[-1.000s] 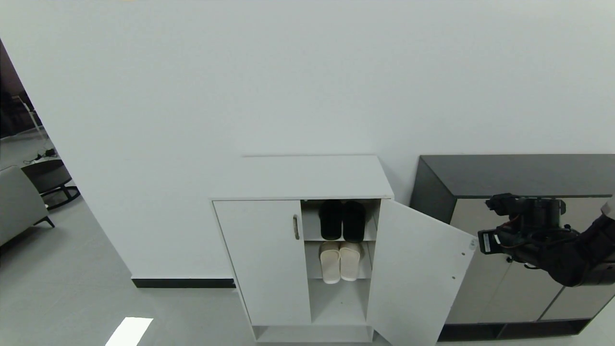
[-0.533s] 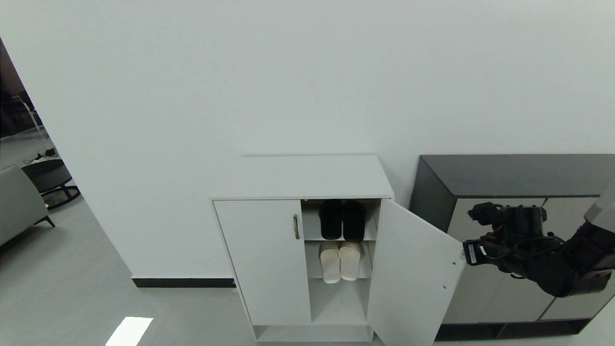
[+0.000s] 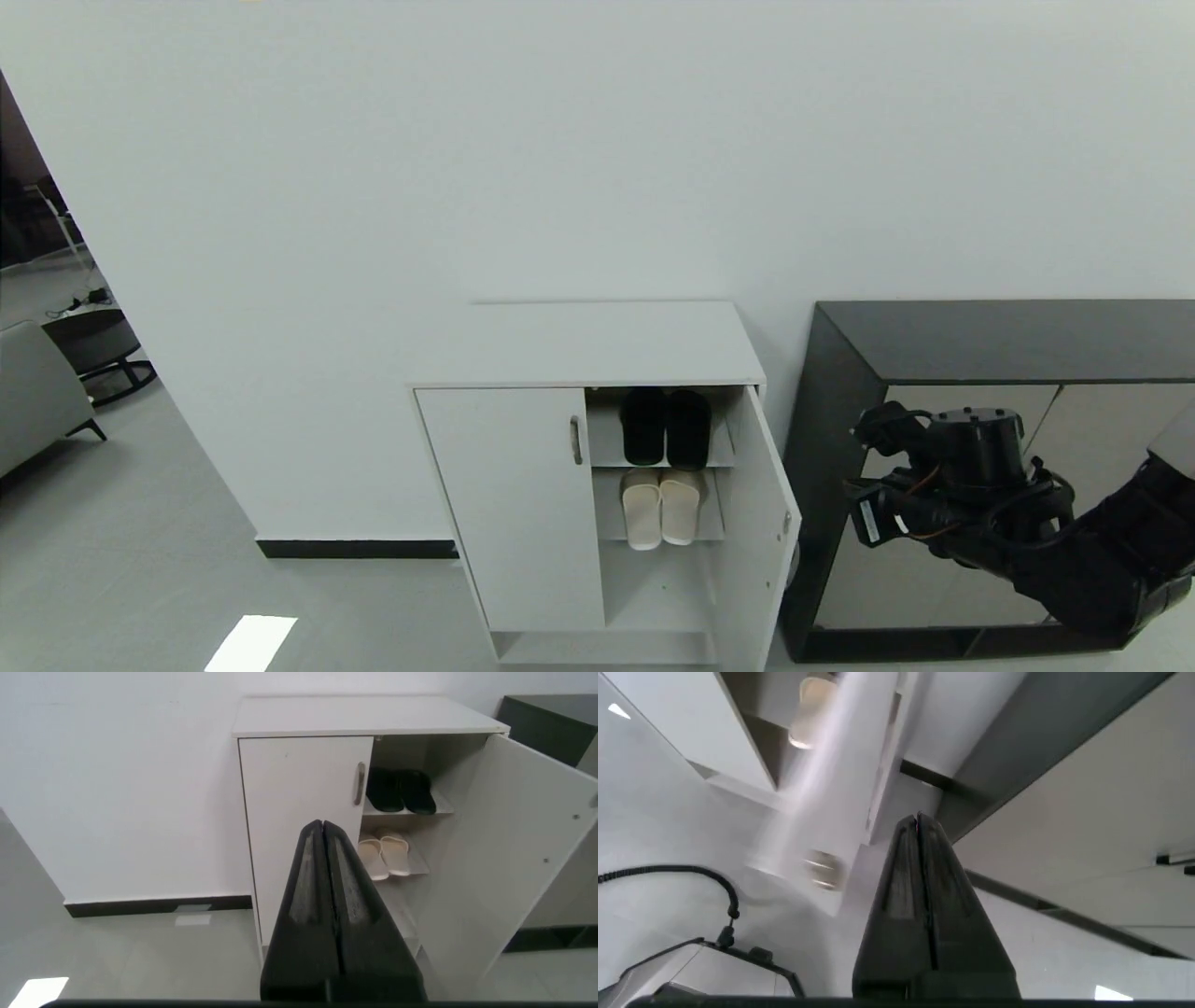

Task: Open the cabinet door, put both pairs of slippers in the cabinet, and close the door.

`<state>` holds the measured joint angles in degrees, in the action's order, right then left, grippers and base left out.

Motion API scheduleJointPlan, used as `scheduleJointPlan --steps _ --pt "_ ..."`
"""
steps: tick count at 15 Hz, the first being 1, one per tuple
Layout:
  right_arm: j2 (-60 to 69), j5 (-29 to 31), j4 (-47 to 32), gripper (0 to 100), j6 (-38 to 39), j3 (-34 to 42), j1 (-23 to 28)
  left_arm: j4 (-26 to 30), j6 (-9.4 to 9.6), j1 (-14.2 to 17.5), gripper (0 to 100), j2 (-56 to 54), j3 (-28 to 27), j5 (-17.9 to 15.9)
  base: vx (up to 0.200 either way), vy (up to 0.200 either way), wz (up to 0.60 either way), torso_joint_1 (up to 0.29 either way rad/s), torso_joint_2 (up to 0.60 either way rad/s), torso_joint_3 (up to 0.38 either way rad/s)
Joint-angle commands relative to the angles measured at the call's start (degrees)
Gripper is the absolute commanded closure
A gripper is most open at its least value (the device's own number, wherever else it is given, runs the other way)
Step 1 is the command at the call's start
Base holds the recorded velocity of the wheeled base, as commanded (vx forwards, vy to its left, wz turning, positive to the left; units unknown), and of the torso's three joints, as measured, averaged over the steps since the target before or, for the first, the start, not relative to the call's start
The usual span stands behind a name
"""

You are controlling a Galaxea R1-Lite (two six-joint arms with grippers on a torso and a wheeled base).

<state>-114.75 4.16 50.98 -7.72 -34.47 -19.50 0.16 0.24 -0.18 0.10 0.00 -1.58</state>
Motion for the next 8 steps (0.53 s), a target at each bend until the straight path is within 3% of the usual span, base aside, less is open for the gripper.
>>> scheduleJointPlan --steps 1,8 --pt "-0.3 -0.1 0.4 100 0.1 -0.1 -0.3 0.0 0.02 0.0 100 0.0 0.0 0.0 0.0 0.0 0.0 0.0 0.0 0.0" --pt "-0.8 -0.5 4.0 100 8.8 0.7 -9.8 0.0 0.02 0.0 100 0.0 0.0 0.0 0.0 0.0 0.0 0.0 0.0 0.0"
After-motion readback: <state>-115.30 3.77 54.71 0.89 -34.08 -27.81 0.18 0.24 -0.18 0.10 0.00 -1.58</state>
